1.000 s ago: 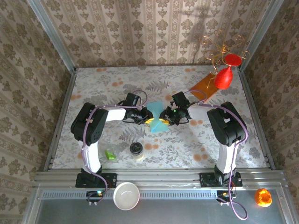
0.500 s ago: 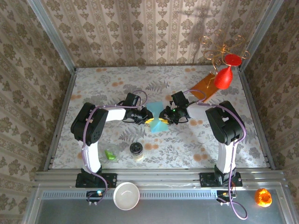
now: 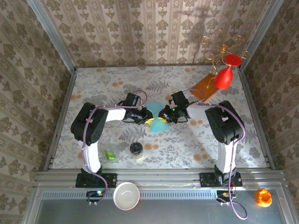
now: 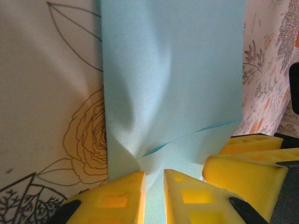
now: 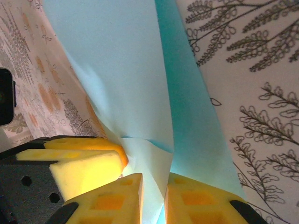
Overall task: Fold a paper plane with a square sheet of paper (pick it up from the middle)
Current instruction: Pick up the paper from the center of the table, then turn over the paper at the center of the table.
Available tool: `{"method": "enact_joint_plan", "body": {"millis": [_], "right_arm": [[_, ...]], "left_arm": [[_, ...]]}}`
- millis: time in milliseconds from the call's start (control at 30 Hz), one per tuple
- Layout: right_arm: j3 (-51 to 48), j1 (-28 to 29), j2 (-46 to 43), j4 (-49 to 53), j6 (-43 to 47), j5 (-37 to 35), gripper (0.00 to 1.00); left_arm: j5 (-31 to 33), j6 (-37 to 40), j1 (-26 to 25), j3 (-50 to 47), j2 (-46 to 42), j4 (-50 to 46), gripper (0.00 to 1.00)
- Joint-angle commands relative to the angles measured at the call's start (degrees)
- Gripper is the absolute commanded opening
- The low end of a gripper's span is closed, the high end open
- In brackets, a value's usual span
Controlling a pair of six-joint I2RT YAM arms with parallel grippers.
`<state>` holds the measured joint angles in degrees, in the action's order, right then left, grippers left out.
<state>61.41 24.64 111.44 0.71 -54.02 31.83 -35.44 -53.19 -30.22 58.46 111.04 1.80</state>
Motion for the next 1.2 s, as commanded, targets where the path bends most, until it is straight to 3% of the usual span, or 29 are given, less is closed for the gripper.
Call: {"method": "enact_joint_plan", "body": {"millis": [0, 333, 567, 933, 1000, 1167], "right_arm": [[-0.7, 0.3, 0.1, -1.7, 0.8, 1.6, 0.20], [-0.4, 1.5, 1.4, -2.1, 2.3, 1.3, 0.16], [0.4, 1.4, -0.1, -2.3, 4.5, 0.6, 0.06], [2.3, -0.3, -9.4, -9.9, 3.6, 7.5, 0.05], [2.5, -0.5, -10.6, -12.0, 1.7, 9.2, 0.06], [2.0, -1.1, -12.2, -18.6, -3.8, 12.3, 0.06]], "left_arm": [[1.4, -0.9, 0.4, -2.1, 1.7, -2.9, 0.20], [1.2, 0.4, 0.9, -1.6, 0.6, -4.1, 0.20], [0.2, 0.8, 2.8, -2.2, -4.9, -2.2, 0.23], [4.0, 0.6, 5.5, -9.0, -21.7, 2.6, 0.81], [3.0, -2.4, 5.5, -11.2, -23.8, 7.9, 0.86], [-0.1, -9.7, 5.2, -13.5, -24.7, 17.2, 0.87]]}}
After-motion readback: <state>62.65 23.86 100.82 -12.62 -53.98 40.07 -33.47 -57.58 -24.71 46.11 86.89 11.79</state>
